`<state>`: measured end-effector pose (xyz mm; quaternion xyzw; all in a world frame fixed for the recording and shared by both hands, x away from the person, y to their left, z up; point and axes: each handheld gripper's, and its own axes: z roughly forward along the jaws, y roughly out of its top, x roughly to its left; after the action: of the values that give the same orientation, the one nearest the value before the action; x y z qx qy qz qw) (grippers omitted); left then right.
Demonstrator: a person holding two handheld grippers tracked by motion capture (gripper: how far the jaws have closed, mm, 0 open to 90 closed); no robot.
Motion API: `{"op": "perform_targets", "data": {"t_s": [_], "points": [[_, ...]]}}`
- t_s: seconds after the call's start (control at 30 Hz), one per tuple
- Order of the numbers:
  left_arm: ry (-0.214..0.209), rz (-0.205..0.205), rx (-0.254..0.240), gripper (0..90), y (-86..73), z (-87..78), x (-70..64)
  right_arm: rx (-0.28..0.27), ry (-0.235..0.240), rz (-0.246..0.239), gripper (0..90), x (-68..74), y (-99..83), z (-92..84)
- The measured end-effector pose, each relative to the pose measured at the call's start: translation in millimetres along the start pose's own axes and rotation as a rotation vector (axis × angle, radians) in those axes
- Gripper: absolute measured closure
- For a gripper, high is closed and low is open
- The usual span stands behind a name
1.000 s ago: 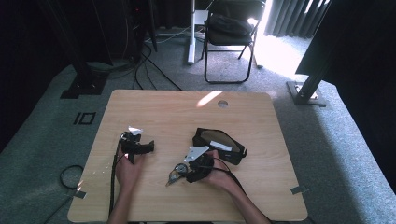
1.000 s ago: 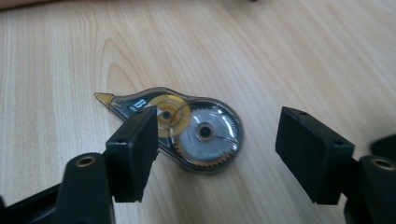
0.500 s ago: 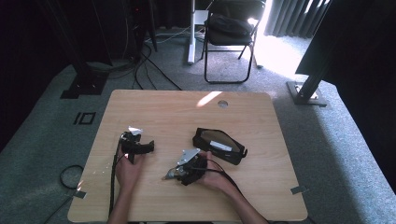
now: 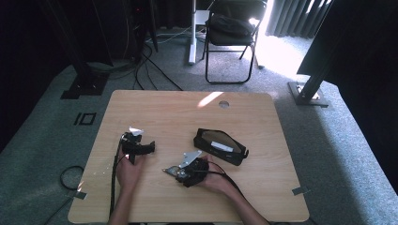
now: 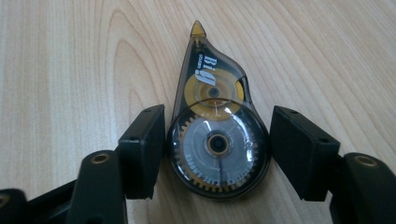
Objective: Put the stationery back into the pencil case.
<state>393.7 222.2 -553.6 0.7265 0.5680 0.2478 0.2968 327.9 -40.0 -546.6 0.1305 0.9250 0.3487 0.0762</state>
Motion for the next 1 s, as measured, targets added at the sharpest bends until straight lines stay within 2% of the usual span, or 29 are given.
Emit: {"op": "perform_targets", "data": {"t_s": [0.5, 1.0], "points": [[0.000, 0.000, 0.000, 13.4, 0.0, 0.0, 0.0, -0.001, 0.035, 0.005, 41.0, -1.3, -1.5, -0.7], [0.000, 0.000, 0.000, 13.4, 0.0, 0.0, 0.0, -0.023, -0.005, 0.028, 41.7, 2.8, -4.4, -4.8]]}}
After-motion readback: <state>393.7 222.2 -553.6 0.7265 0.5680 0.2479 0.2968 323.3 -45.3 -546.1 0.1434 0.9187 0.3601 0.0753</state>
